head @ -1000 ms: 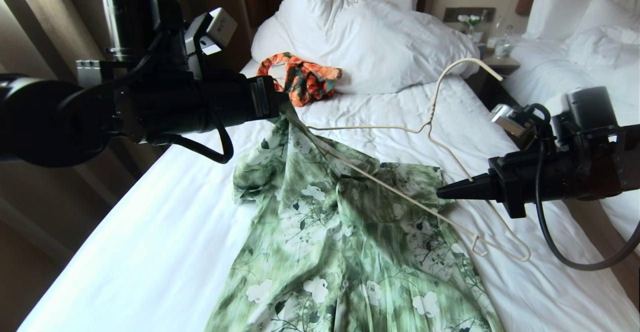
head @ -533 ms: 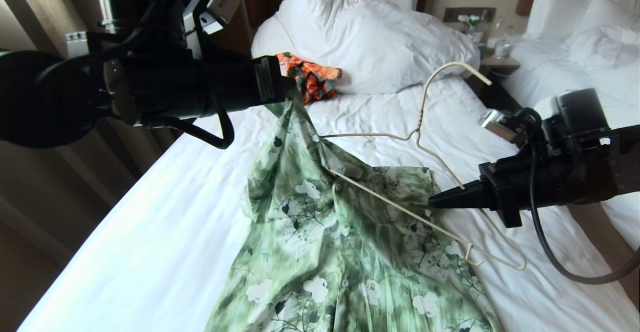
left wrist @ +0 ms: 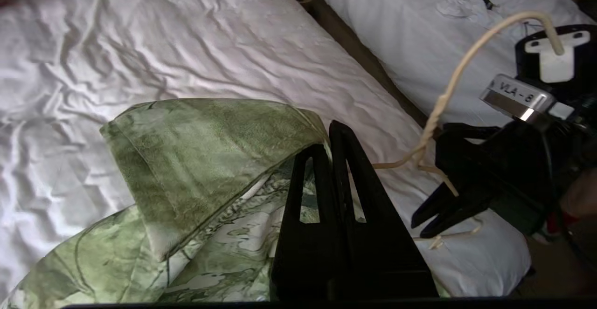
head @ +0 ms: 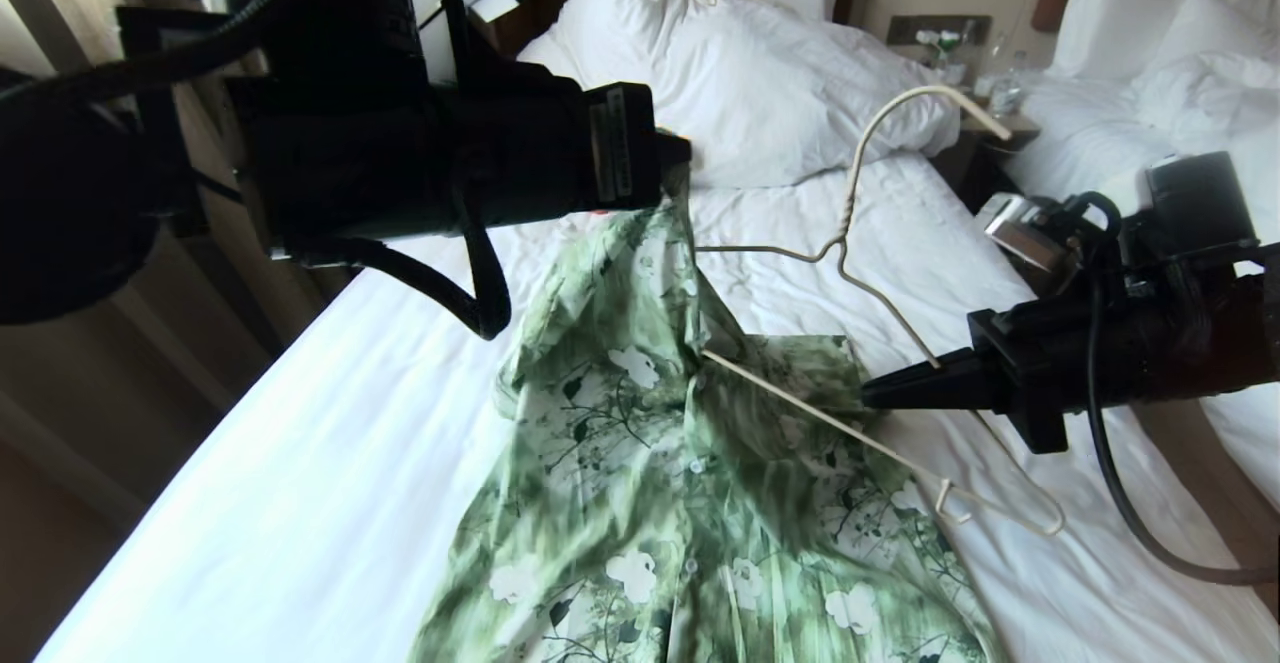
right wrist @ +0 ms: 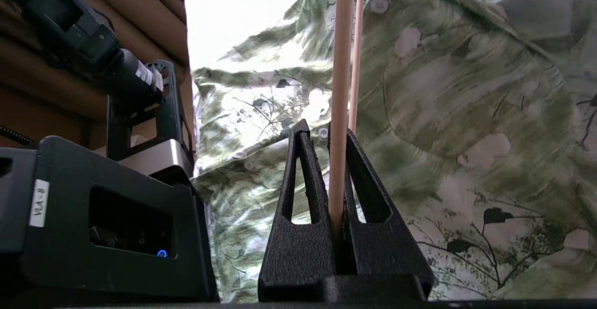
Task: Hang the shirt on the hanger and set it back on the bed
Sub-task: Hook one side of the shirt onto the hanger
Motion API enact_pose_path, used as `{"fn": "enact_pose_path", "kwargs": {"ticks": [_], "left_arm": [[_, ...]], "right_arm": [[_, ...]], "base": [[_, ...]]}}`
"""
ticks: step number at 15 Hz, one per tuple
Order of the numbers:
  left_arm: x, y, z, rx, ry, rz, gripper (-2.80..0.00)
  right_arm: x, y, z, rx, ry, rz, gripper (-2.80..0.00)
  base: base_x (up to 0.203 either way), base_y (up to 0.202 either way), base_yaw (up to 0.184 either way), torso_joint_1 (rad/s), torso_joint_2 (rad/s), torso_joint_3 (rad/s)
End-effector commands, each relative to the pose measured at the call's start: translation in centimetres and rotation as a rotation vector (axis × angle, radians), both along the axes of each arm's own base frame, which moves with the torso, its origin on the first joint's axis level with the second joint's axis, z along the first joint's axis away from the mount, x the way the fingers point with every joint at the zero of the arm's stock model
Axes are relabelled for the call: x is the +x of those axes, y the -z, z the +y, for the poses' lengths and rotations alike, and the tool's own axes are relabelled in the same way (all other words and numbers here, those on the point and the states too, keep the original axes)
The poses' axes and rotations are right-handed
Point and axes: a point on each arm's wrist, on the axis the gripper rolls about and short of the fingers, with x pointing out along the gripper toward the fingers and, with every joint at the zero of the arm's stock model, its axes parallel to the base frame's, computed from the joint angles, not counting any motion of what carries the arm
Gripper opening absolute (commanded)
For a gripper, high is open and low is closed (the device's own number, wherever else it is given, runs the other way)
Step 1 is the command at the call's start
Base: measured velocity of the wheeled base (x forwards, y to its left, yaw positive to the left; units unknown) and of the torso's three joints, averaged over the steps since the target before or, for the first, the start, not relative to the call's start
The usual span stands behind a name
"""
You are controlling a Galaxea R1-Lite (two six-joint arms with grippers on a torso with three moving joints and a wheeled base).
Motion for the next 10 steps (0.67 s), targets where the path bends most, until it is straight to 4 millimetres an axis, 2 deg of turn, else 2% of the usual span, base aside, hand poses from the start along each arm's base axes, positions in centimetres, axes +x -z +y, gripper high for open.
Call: {"fn": "enact_pose_path", "kwargs": {"ticks": [1,4,8,10], "left_arm": [[-2.6,-0.6,-1.5,0.004,0.094,-0.037,-2.8],[-4.5,-0.4,-3.4,0.033,0.157,-0.063,-2.8],[-5.7,-1.2,-2.7,0.024,0.174,-0.094,-2.8],[-7.3,-1.3,-2.6,0.02,0.221,-0.1,-2.8]], "right_arm": [[-1.5,-1.7,-0.4,0.034,-0.03,-0.06,-2.8],[-1.9,-1.9,-0.4,0.073,-0.084,-0.081,-2.8],[-2.2,-0.7,0.2,0.118,-0.143,-0.165,-2.8],[-2.7,-0.9,0.3,0.13,-0.156,-0.19,-2.8]], "base": [[0.0,0.0,0.0,0.0,0.0,0.0],[0.0,0.0,0.0,0.0,0.0,0.0],[0.0,0.0,0.0,0.0,0.0,0.0],[0.0,0.0,0.0,0.0,0.0,0.0]]}}
